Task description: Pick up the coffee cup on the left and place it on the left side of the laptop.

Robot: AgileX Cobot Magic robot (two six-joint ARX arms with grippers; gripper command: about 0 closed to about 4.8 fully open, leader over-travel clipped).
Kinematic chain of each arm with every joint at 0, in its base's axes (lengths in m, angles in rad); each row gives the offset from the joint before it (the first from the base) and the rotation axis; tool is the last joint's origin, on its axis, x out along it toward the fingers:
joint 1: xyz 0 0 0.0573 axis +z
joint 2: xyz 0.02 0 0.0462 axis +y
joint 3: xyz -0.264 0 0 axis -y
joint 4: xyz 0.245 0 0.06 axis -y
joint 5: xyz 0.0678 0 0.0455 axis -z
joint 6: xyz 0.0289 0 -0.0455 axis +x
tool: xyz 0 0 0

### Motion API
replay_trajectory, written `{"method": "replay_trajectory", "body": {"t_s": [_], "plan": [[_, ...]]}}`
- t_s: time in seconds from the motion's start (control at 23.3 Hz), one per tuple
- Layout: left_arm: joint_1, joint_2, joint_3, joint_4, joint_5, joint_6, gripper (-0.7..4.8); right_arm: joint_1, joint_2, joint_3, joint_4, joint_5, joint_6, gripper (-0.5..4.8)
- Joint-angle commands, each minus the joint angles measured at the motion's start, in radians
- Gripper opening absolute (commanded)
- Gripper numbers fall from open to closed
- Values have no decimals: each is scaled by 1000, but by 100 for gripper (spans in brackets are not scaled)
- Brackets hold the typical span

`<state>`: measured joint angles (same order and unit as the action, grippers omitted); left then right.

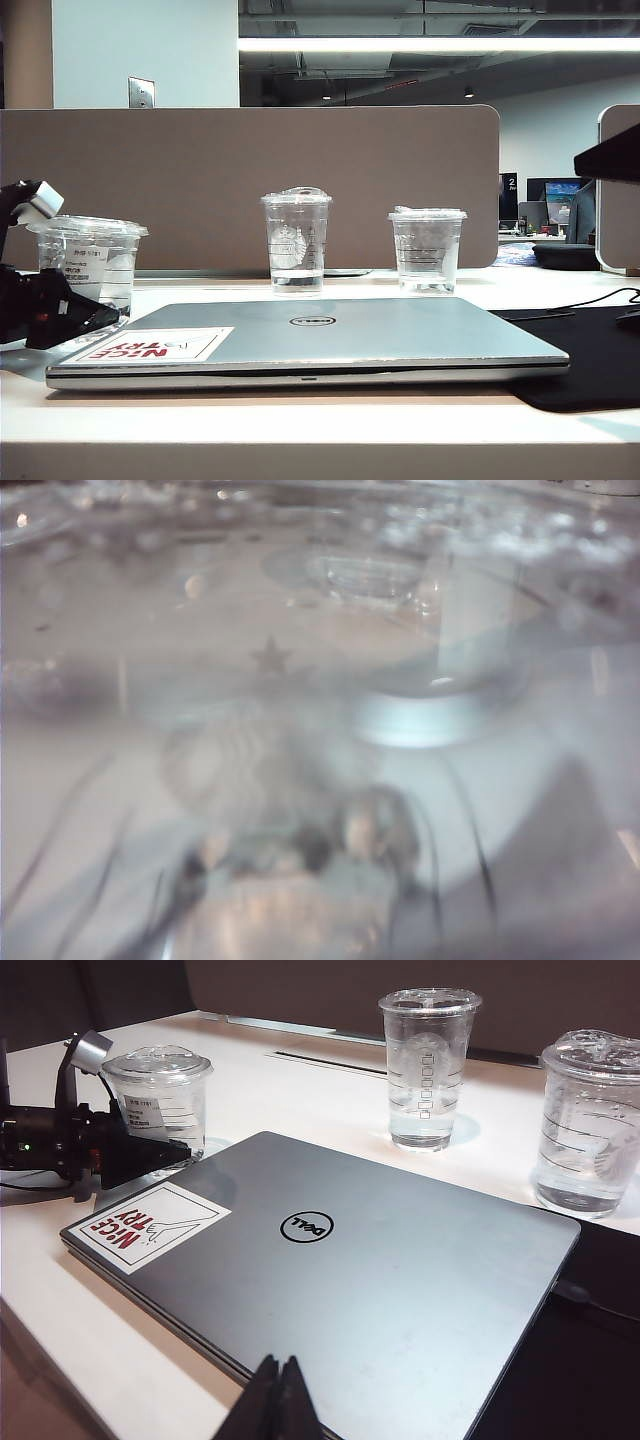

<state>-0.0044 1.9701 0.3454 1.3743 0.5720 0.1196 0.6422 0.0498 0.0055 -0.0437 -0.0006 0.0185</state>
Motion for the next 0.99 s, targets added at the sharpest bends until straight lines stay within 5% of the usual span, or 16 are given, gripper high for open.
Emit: {"method": "replay_trajectory", "body": {"t_s": [0.04,0.52,0.99], "plan": [[0,6,-6,-83,-11,4,204,2,0,-4,17,1,4,-4],[17,6,-14,-87,-34,3,347,2,0,-4,17,1,4,-4],[48,5,-101,64,-26,-28,403,21,0,-4,17,1,4,-4]]}}
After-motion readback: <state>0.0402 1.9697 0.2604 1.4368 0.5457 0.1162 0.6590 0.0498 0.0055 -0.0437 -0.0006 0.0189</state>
